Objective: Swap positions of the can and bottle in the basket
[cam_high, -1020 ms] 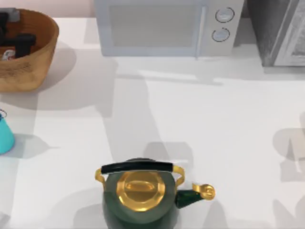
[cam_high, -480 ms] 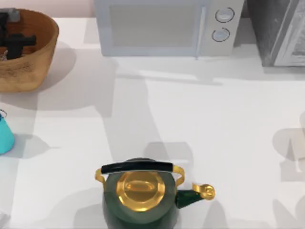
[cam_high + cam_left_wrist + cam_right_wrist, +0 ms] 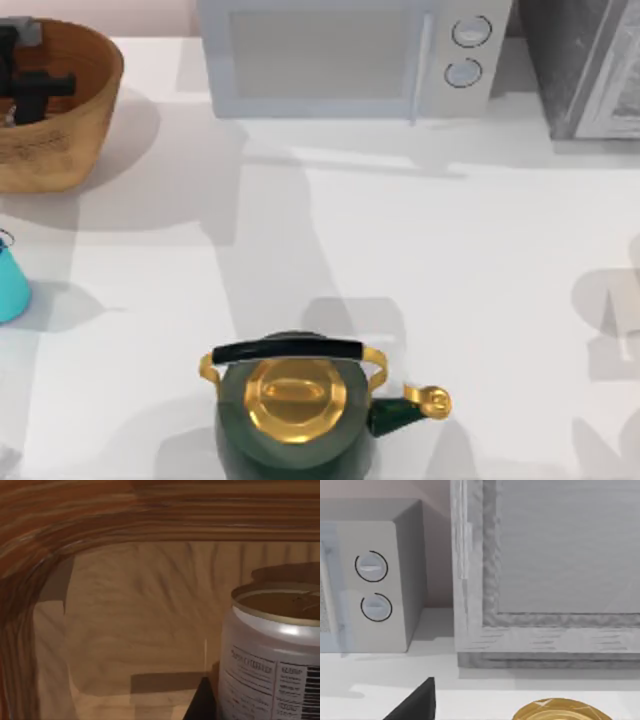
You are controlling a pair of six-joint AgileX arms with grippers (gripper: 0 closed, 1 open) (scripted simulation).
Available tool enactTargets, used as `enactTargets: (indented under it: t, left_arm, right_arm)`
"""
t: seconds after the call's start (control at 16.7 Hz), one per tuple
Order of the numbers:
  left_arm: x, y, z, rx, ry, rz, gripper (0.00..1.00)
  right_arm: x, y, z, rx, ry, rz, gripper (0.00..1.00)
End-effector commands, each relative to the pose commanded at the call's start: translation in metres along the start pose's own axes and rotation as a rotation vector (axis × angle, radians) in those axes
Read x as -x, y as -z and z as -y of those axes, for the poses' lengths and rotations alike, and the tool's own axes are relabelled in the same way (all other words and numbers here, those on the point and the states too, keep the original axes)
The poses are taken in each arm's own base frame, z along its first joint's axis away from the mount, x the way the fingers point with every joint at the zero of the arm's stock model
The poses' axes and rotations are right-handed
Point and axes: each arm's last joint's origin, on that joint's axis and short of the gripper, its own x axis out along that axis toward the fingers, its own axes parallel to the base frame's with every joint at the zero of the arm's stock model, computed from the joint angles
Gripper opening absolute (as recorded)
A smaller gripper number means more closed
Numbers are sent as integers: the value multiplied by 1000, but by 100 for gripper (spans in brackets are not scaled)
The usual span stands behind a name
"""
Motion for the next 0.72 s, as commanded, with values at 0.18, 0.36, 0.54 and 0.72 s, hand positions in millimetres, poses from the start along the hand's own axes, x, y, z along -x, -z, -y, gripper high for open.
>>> enactTargets:
  t: [0.18,0.36,0.54,0.72]
  left_arm:
    - [6,2,1,3,-1,10,0]
    - [30,13,6,5,-6,51,0]
    - [70,39,15,3,-15,135,0]
    - [124,86,29,-7,-29,298,0]
  right_arm:
    - [0,0,0,0,0,0,100]
    - [0,0,0,0,0,0,100]
    - [0,0,0,0,0,0,100]
    - [0,0,0,0,0,0,100]
